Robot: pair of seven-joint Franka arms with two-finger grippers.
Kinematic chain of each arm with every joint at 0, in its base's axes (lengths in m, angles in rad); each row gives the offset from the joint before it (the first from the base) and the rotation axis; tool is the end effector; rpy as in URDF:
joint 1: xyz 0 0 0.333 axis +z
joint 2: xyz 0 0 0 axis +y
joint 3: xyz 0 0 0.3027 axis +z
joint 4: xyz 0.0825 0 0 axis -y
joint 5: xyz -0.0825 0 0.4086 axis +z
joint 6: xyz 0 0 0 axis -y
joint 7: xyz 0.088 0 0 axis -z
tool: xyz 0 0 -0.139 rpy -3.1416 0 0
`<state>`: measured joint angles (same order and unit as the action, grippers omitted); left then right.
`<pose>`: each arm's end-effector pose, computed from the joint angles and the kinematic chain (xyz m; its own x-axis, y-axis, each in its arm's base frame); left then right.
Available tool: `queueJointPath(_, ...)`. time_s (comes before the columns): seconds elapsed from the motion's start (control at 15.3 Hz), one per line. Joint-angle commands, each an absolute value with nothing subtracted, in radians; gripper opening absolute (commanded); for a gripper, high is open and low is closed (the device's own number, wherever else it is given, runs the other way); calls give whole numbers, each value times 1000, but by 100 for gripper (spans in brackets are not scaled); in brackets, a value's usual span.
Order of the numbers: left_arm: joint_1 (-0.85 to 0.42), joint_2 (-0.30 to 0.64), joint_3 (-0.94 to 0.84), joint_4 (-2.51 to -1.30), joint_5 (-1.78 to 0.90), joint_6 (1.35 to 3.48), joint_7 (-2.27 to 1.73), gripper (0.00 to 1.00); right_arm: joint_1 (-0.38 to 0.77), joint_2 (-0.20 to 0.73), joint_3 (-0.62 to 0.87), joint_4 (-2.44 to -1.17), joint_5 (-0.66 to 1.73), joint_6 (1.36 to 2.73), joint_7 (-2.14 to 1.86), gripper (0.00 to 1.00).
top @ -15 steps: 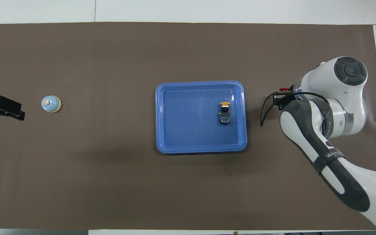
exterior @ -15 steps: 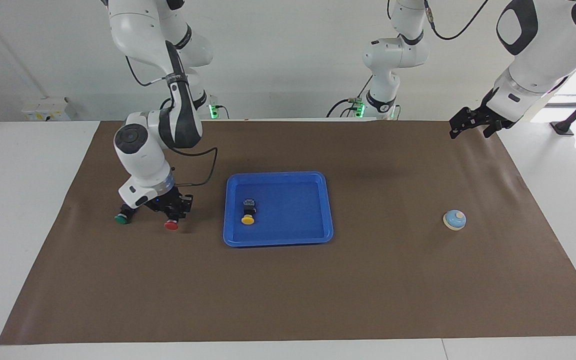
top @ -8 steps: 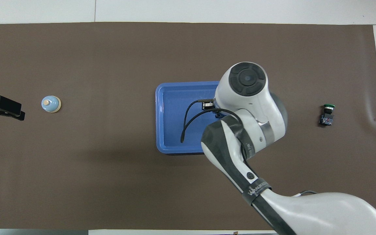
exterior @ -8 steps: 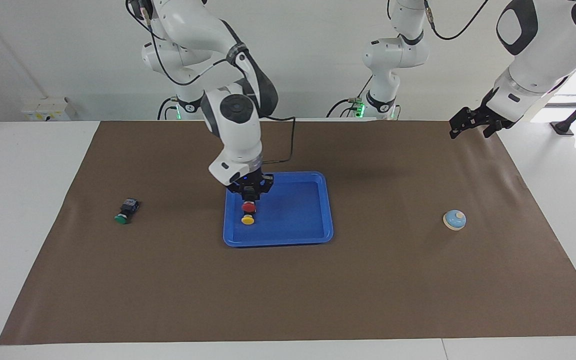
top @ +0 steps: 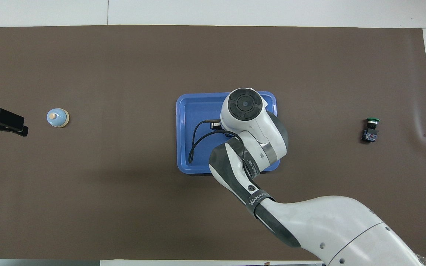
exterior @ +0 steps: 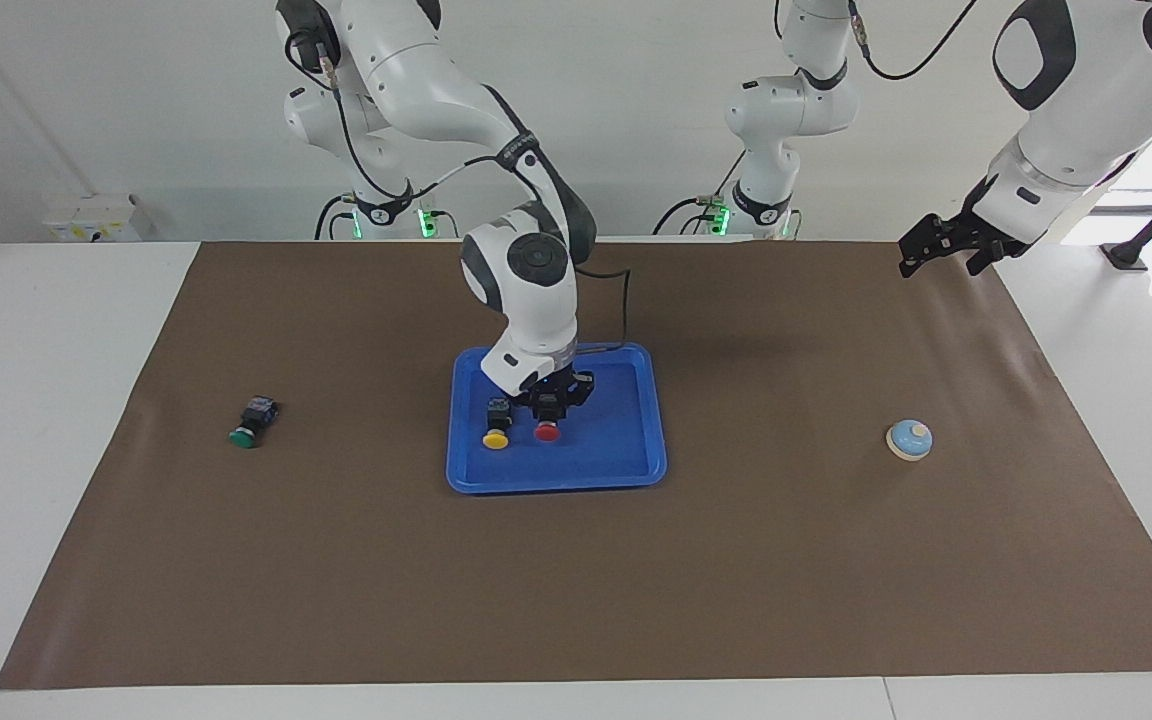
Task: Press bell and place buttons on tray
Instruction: 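Lower the red button into the tray beside the yellow one and release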
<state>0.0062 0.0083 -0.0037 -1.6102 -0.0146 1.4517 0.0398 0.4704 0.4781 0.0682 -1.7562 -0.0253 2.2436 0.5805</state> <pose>0.5608 -0.0008 0.5463 0.9855 -0.0391 -0.1653 -0.0360 -0.9991 0.0212 0.5810 0.3430 0.2396 0.9994 -0.0340 0.0026 -0.0340 -0.9993 -0.0153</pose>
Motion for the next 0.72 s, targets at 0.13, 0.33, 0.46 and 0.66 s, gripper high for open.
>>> queueJointPath(0.13,8,-14,-2,-1637,-12,1465,41,100,465,459,74,-1779,-26,2249,649,77)
queueJointPath(0.33,8,-14,-2,-1637,-14,1465,41,100,463,453,74,-1737,-25,2176,690,100)
queueJointPath(0.46,8,-14,-2,-1637,-14,1465,41,100,445,437,74,-1680,-23,2087,687,100)
queueJointPath(0.66,8,-15,-2,-1637,-12,1465,41,100,381,387,68,-1644,-26,2020,677,100)
